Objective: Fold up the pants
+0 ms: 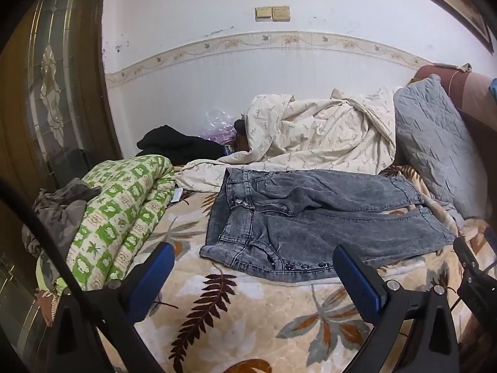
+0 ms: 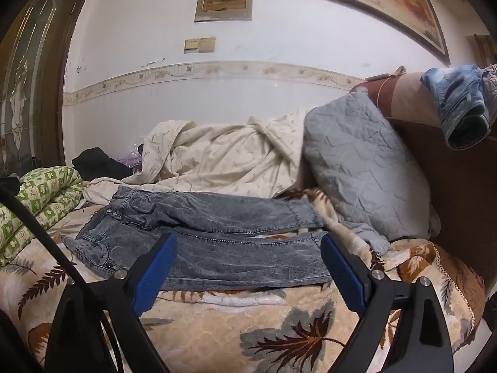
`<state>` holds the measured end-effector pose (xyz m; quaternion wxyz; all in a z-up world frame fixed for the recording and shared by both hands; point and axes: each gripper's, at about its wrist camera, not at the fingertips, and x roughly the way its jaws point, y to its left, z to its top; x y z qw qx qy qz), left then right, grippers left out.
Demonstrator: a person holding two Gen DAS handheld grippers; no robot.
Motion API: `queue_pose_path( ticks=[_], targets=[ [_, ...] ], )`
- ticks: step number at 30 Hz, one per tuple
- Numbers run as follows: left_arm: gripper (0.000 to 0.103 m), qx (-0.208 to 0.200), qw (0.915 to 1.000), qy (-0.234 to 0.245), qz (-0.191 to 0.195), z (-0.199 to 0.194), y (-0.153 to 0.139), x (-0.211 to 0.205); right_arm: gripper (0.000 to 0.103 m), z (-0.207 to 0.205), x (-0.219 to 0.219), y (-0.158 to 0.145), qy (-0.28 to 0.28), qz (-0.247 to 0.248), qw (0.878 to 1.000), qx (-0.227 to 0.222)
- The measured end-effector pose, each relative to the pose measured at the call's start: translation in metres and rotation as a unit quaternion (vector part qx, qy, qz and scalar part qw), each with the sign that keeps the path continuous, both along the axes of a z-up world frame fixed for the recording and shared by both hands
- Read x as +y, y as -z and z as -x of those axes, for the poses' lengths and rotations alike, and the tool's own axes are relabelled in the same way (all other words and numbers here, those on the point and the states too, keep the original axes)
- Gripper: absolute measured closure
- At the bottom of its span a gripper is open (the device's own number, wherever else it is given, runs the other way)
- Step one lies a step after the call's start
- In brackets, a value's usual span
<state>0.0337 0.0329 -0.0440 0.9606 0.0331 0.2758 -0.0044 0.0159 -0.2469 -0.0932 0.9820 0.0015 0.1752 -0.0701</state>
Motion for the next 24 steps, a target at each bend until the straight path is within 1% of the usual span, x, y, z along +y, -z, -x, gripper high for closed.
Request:
queue_pose_path(
  ticks=[24],
  targets=[
    [0.000, 0.013, 0.9999, -0.003, 0.001, -0.008, 0.010, 0.004, 0.009, -0.005, -0.002, 0.002, 0.003, -0.004, 1.000, 0.008]
  ],
)
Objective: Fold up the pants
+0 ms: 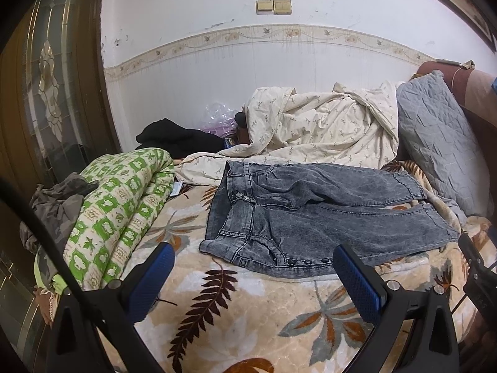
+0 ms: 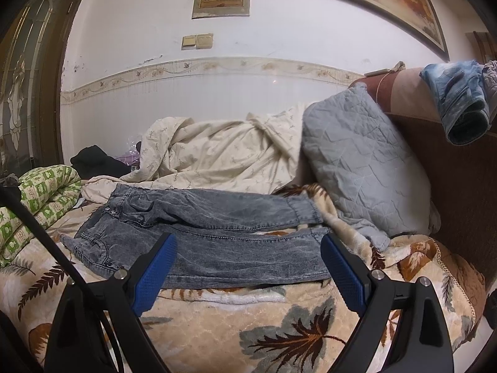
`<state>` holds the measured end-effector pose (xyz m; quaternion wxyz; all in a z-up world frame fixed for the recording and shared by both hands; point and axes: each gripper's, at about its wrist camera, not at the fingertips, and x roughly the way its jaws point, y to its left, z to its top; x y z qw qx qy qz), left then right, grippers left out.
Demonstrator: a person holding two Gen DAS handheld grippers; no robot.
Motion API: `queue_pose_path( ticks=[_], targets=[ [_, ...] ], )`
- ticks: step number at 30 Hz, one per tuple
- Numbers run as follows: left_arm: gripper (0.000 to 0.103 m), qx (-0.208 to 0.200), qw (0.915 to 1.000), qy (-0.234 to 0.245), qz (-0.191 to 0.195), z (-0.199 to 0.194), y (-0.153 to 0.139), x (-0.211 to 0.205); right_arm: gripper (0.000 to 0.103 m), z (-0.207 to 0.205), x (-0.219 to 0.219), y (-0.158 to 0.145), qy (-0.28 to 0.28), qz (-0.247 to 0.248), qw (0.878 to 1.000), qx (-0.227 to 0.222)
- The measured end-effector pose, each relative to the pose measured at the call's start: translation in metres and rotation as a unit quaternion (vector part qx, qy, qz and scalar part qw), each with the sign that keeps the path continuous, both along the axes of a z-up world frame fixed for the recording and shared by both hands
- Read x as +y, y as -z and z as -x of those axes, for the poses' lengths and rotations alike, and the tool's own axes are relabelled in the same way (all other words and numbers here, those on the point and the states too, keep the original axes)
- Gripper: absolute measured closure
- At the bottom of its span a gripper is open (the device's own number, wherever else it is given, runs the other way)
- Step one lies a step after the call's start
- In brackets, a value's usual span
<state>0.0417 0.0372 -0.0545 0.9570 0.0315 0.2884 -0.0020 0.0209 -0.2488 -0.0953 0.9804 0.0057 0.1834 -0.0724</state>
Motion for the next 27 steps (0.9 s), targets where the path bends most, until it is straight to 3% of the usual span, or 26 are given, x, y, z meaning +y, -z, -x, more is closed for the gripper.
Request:
queue_pose_path(
  ticks=[27],
  targets=[
    [0.000, 0.006, 1.0000, -0.002, -0.001, -0.0010, 0.0084, 0.0008, 0.009, 0.0003, 0.0002, 0.0014, -0.001, 0.000, 1.000, 0.000]
  ],
)
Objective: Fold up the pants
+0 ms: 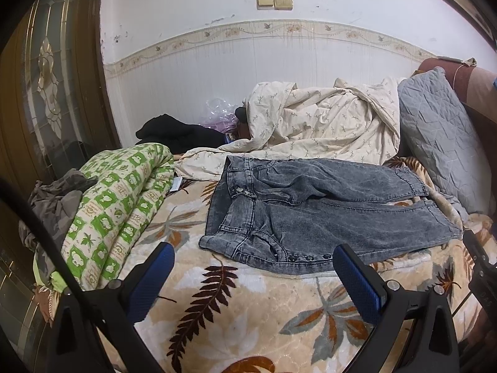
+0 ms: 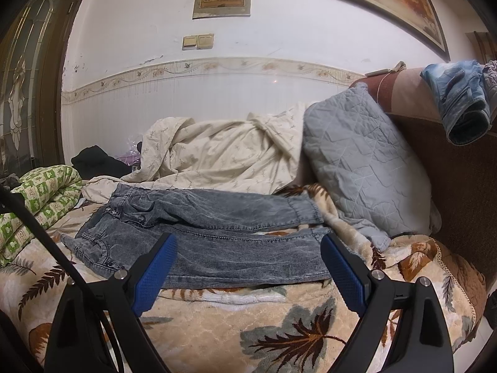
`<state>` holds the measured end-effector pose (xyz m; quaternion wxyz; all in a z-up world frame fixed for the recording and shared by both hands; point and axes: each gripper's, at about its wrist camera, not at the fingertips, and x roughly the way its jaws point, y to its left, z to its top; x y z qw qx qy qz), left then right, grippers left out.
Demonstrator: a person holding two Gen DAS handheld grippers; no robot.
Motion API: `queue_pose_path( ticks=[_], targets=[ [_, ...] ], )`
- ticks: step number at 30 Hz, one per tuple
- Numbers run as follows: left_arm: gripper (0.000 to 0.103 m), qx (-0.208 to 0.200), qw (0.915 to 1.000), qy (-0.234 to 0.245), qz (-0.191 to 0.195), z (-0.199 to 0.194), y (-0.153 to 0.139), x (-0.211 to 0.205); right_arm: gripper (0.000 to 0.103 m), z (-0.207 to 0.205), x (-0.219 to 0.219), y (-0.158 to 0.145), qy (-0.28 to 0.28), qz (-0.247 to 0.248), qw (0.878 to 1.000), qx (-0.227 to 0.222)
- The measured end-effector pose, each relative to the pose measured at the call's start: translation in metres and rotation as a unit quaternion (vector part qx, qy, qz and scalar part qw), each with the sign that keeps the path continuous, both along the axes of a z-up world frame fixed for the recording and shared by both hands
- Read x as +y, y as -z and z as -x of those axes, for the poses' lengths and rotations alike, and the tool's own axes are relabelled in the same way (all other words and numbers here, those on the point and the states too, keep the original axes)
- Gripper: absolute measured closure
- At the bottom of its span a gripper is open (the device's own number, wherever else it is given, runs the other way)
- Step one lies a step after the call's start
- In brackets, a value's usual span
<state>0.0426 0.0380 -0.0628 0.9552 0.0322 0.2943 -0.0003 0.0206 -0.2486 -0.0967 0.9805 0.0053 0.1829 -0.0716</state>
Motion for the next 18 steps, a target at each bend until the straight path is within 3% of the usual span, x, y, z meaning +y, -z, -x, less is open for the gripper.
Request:
queue_pose_path(
  ticks=[18],
  targets=[
    [0.000, 0.007, 1.0000, 0.000, -0.001, -0.0039, 0.0061, -0.0011, 0.009, 0.0008, -0.0004, 0.0002, -0.001, 0.000, 1.000, -0.002]
  ],
)
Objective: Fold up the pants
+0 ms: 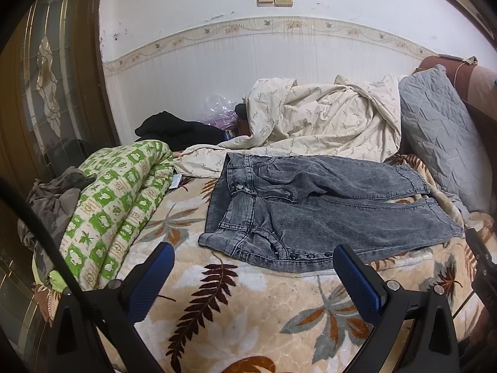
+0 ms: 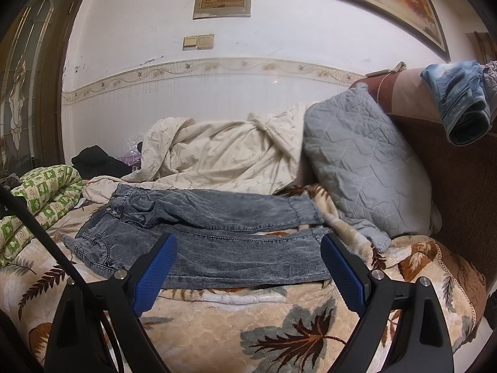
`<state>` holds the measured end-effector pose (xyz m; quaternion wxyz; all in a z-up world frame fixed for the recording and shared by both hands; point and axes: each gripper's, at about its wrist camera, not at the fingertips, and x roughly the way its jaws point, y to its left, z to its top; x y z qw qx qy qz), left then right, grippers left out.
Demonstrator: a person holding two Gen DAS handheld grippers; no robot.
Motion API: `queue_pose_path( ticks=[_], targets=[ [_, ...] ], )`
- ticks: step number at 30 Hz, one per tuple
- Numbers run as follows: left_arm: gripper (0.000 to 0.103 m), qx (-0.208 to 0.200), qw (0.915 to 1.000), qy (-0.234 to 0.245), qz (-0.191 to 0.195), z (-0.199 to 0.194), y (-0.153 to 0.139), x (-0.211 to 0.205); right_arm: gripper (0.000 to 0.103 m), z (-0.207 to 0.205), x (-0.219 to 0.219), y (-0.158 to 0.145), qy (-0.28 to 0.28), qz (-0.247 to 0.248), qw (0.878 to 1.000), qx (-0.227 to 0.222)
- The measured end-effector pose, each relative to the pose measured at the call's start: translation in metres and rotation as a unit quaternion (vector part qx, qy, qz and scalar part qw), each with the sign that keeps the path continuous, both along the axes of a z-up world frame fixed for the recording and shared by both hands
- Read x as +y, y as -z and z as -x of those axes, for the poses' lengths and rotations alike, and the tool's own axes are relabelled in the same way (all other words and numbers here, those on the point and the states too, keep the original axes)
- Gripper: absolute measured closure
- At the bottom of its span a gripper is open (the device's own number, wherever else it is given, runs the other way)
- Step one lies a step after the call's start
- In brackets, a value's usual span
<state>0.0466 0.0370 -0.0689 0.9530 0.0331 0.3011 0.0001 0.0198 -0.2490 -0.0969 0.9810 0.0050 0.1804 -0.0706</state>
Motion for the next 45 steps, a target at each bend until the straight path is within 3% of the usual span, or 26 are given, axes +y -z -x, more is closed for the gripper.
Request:
queue_pose_path(
  ticks=[13, 21, 25, 31, 35, 40, 45],
  targets=[
    [0.000, 0.024, 0.9997, -0.002, -0.002, -0.022, 0.010, 0.004, 0.009, -0.004, -0.003, 0.002, -0.006, -0.008, 1.000, 0.006],
    [0.000, 0.057, 0.9983, 0.004, -0.014, -0.073, 0.022, 0.021, 0.009, -0.032, -0.018, -0.001, -0.009, -0.023, 0.999, 0.024],
    [0.000, 0.091, 0.9955, 0.021, -0.017, -0.131, 0.026, 0.035, 0.009, -0.077, -0.039, -0.006, -0.029, -0.037, 0.997, 0.059],
    [0.000, 0.152, 0.9859, 0.030, -0.063, -0.255, 0.045, 0.046, 0.009, -0.189, -0.096, -0.004, -0.044, -0.075, 0.988, 0.130],
    [0.000, 0.185, 0.9802, 0.018, -0.068, -0.335, 0.061, 0.061, 0.009, -0.257, -0.133, 0.007, -0.028, -0.098, 0.980, 0.169],
    [0.000, 0.222, 0.9743, -0.005, -0.039, -0.419, 0.080, 0.078, 0.009, -0.328, -0.179, 0.027, -0.003, -0.129, 0.971, 0.204],
    [0.011, 0.254, 0.9660, -0.048, 0.007, -0.487, 0.102, 0.086, 0.010, -0.374, -0.209, 0.050, 0.019, -0.139, 0.963, 0.229]
  ],
)
